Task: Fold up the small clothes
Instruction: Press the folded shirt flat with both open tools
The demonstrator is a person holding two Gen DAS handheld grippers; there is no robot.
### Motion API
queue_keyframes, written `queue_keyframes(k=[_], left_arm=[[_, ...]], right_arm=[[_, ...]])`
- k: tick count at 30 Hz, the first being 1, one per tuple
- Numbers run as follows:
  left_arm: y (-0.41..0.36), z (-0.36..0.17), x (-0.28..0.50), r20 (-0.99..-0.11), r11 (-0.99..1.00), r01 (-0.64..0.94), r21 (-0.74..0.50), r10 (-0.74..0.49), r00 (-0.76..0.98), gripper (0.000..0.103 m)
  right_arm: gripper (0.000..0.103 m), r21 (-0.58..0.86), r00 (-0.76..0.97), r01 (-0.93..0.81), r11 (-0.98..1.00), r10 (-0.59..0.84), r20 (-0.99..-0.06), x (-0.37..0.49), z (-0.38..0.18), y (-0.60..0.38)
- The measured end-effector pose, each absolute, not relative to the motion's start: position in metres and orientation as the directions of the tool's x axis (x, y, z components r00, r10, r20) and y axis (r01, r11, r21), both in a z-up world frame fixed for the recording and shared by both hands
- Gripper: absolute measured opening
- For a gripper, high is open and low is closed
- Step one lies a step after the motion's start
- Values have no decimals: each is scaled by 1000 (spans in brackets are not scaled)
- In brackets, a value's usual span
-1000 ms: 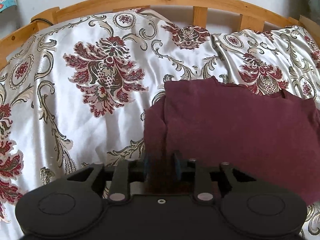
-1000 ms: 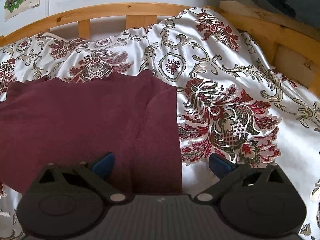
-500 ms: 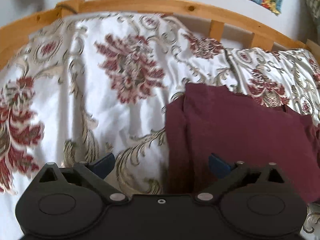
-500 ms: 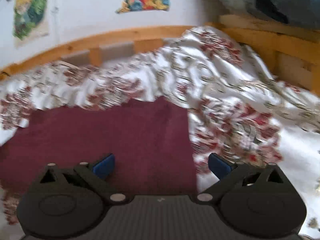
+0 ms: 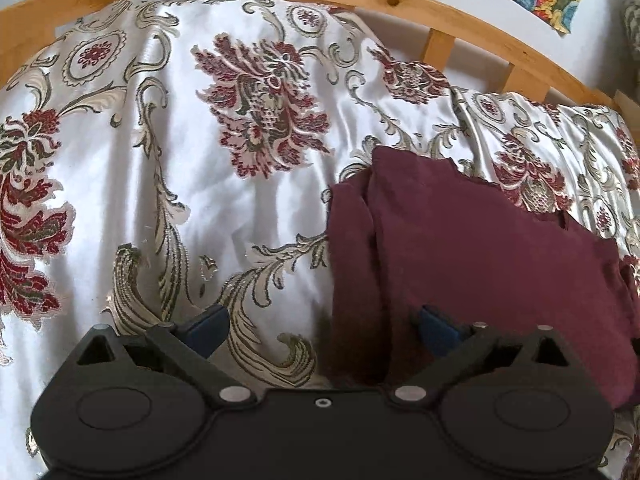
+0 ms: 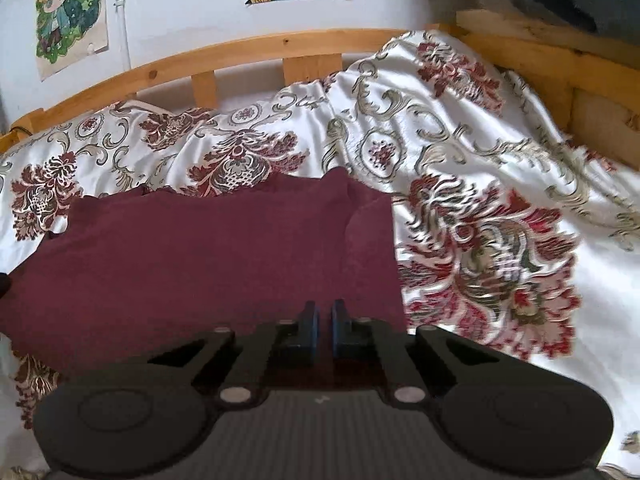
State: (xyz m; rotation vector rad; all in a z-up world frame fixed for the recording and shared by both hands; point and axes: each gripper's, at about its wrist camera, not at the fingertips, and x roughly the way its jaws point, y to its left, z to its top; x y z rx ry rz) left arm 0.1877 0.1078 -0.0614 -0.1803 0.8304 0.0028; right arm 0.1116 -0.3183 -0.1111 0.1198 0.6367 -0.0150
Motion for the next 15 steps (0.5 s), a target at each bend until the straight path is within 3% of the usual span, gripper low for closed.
queue_keyframes(k=[6, 7, 10, 12, 15], left_arm=[[95, -66, 192, -743, 991, 6, -135, -105, 661, 100], [94, -67, 192, -745, 990, 10, -141, -113, 657, 100], [91, -70, 196, -751, 987, 12, -160, -129, 647, 100], [89, -71, 199, -757, 985, 9, -170, -136, 639, 100], [87, -76, 202, -769, 985, 6, -174, -140, 624, 102]], right_arm=[[10, 68, 799, 44, 997, 5, -601, 106, -113, -311], [16, 68, 803, 42, 997, 7, -595, 106, -112, -310], [54, 70, 808, 27, 997, 20, -588, 104, -113, -307], [57, 56, 818, 19, 998, 17, -575, 103, -112, -302], [83, 37, 844, 2, 999, 19, -536, 102, -111, -294]])
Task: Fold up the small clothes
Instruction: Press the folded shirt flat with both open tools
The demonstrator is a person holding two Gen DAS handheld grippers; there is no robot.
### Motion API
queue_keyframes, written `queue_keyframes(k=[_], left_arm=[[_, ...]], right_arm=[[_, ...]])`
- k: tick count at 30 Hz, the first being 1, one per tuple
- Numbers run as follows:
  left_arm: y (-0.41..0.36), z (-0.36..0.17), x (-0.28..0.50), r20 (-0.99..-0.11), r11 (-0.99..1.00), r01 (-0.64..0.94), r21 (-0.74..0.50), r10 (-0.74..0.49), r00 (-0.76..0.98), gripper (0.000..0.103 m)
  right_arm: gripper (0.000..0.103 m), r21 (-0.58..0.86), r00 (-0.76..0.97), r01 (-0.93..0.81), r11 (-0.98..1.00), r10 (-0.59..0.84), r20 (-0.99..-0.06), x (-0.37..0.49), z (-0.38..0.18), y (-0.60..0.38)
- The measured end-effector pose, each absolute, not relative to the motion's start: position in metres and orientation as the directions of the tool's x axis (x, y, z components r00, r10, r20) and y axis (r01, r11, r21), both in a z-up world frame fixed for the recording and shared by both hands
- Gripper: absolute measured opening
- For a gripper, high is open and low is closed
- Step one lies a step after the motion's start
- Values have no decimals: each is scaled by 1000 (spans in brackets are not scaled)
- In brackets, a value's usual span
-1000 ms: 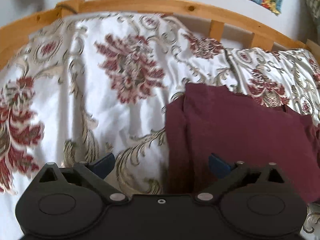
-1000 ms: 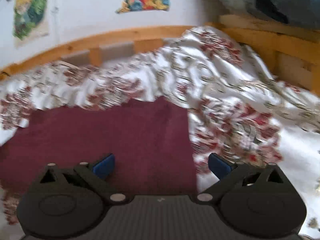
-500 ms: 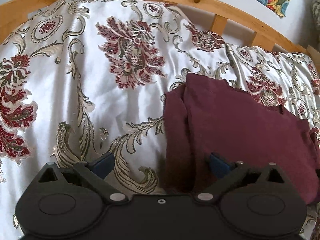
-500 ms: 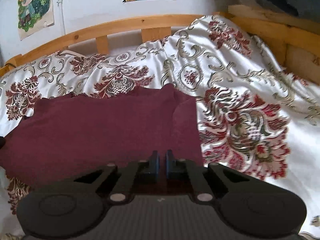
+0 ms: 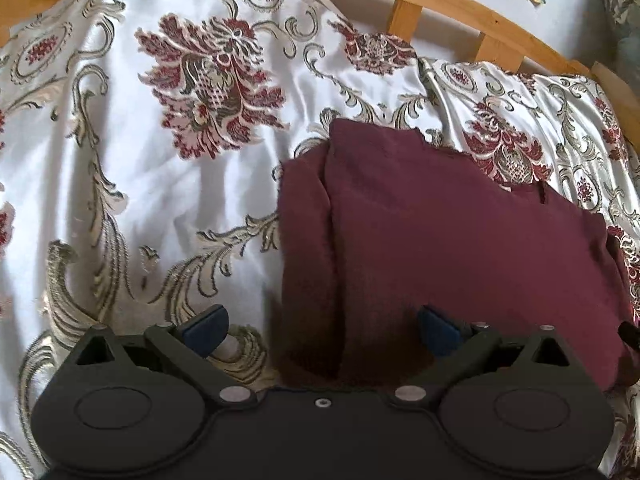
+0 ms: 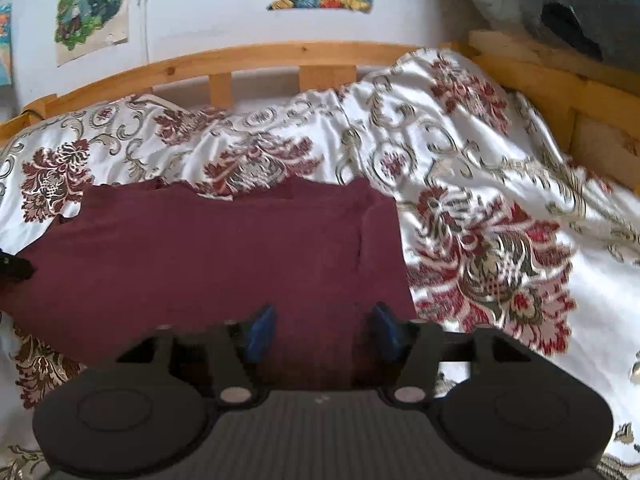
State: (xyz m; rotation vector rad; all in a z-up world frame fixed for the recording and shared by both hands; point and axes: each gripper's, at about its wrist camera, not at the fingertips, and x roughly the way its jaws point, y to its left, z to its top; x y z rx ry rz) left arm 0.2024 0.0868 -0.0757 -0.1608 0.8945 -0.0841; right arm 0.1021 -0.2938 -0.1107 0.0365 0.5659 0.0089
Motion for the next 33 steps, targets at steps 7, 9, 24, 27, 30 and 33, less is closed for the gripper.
queue_keyframes(k=[7, 9, 24, 27, 30, 33], left_arm=[[85, -85, 206, -788, 985, -9, -174, -134, 601, 102], [86, -85, 206, -789, 984, -11, -177, -135, 599, 102], [83, -89, 206, -794, 989, -13, -150, -112, 597, 102], [83, -89, 206, -793, 989, -10, -147, -112, 599, 102], [83, -89, 206, -793, 989, -12, -150, -114, 598, 102], [83, -89, 206, -794, 989, -10, -150, -115, 597, 102]], right_arm=[[102, 7, 865, -153, 988, 137, -483, 111, -113, -252], [102, -42, 876, -167, 985, 129, -464, 117, -113, -240], [103, -147, 872, -221, 964, 128, -472, 135, -129, -203], [103, -164, 875, -214, 963, 115, -470, 132, -135, -199], [103, -188, 881, -209, 960, 102, -462, 129, -136, -196], [103, -184, 879, -211, 960, 104, -465, 129, -137, -197]])
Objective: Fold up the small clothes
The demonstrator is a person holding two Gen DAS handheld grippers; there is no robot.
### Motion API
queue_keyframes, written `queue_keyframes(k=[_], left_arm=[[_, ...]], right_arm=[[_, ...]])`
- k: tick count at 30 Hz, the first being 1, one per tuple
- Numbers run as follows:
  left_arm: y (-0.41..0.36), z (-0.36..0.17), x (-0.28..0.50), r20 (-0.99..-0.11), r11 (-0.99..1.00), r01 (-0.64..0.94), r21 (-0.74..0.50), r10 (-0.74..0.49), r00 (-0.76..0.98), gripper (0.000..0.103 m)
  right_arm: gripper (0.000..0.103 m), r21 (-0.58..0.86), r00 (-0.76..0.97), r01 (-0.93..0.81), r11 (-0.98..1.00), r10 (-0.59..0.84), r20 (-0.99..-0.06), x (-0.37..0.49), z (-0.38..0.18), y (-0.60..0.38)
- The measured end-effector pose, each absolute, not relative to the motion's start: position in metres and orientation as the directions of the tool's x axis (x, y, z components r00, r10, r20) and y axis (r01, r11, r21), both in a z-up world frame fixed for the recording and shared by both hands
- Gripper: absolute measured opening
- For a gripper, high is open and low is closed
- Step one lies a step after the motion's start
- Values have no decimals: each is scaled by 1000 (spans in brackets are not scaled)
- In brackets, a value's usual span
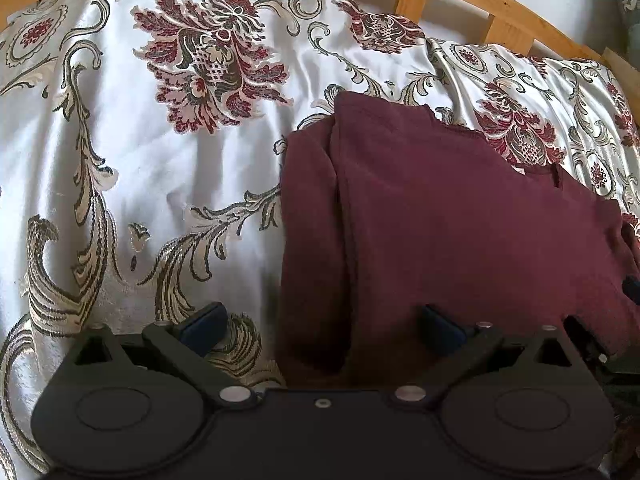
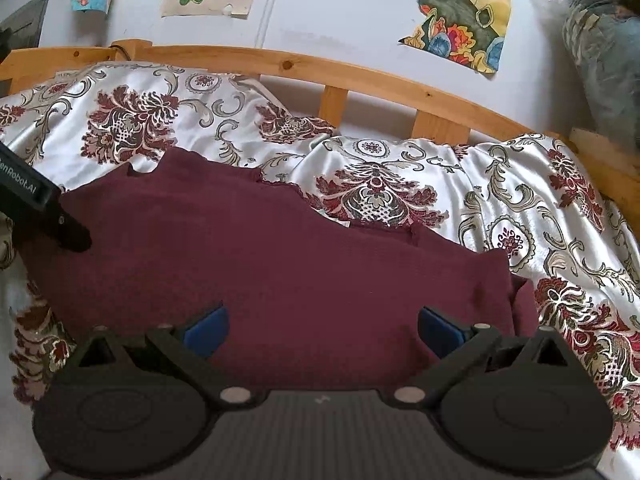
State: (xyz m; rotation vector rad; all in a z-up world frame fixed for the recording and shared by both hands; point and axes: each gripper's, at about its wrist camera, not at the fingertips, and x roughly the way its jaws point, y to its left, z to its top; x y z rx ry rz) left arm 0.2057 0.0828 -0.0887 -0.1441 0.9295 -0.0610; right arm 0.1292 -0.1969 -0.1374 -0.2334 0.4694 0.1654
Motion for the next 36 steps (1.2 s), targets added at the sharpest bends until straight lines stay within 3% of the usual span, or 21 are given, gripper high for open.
queue_keyframes(k=[15, 20, 23, 25, 26, 28, 32, 36], left_arm=[[84, -88, 205, -790, 986, -13, -164, -123, 601, 102], [90, -85, 205, -769, 978, -22, -207, -149, 621, 88], [91, -83, 206, -763, 972, -18, -235, -173, 622, 70], [88, -82, 208, -771, 965, -25, -262, -194, 607, 50], [85, -79, 207, -774, 965, -40, -260, -184, 606, 47], [75, -71, 205, -772, 973, -43, -226, -151, 617, 30], [54, -51, 199, -752, 990, -13, -137, -95, 653, 23], [34, -22, 194, -701, 993, 64, -103, -118, 703, 22]], right_arm=[[103, -148, 869, -209, 967, 114, -481, 131, -140, -201], [103, -122, 862, -206, 971, 121, -492, 133, -140, -204], [103, -103, 857, -202, 974, 125, -499, 133, -140, -205], [103, -86, 855, -194, 977, 126, -503, 133, -141, -207], [103, -83, 857, -191, 978, 126, -500, 132, -141, -207], [103, -86, 860, -191, 978, 124, -496, 131, -141, -207], [103, -108, 860, -198, 974, 120, -496, 130, -138, -206], [103, -128, 839, -224, 966, 125, -529, 129, -131, -210]])
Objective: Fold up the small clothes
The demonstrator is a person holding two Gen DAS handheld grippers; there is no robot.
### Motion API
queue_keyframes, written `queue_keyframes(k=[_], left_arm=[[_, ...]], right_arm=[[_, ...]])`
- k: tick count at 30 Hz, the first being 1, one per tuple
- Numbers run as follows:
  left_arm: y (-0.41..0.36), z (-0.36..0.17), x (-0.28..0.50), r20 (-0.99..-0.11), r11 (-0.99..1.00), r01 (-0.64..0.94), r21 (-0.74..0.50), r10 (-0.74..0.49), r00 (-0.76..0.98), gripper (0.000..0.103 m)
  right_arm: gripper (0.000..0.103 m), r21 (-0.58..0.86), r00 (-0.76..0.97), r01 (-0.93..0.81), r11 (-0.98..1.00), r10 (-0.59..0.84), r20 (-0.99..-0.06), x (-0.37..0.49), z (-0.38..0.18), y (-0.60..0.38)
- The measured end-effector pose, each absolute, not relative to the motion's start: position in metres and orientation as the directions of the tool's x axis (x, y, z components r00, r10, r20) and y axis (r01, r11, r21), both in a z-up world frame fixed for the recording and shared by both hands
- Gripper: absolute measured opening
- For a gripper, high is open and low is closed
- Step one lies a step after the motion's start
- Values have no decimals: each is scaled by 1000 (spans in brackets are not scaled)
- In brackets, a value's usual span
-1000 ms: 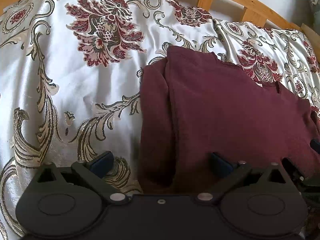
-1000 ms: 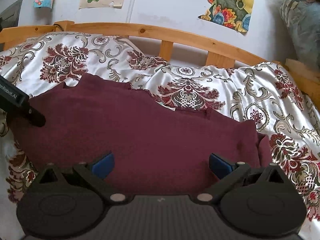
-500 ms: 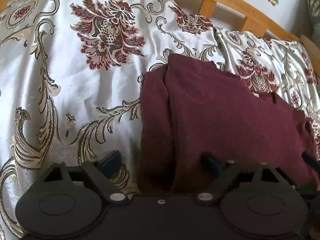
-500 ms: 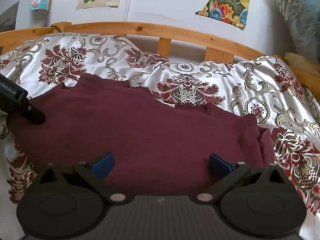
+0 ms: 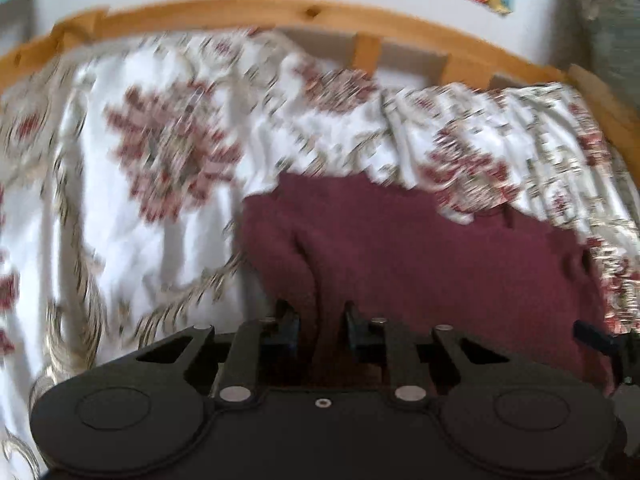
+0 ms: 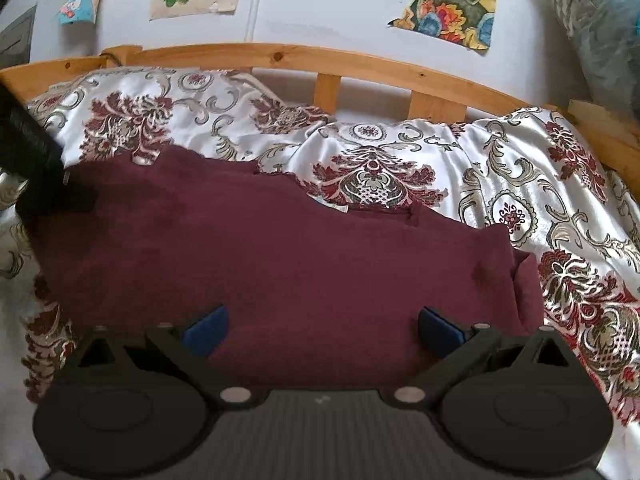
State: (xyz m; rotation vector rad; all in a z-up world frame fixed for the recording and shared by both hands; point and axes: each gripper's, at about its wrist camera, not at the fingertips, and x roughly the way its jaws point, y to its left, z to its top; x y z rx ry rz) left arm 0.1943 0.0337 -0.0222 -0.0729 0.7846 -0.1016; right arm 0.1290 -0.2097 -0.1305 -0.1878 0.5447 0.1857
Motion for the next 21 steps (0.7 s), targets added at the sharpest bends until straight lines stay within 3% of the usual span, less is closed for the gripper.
queue_keyframes(k=[5, 12, 21], left_arm=[[-4, 12, 194, -641, 976, 204, -71, -201, 741, 20], [-78, 19, 197, -657, 936, 346, -68, -303, 690, 18], [-141, -17, 181, -703, 884, 468, -22, -346, 621, 17]], right_arm=[[103, -153, 832, -214, 965, 98, -545, 122, -106, -235], [103, -227, 824, -53, 972, -86, -560, 130, -84, -302], [103, -95, 792, 146, 985, -174, -586, 145, -78, -382]])
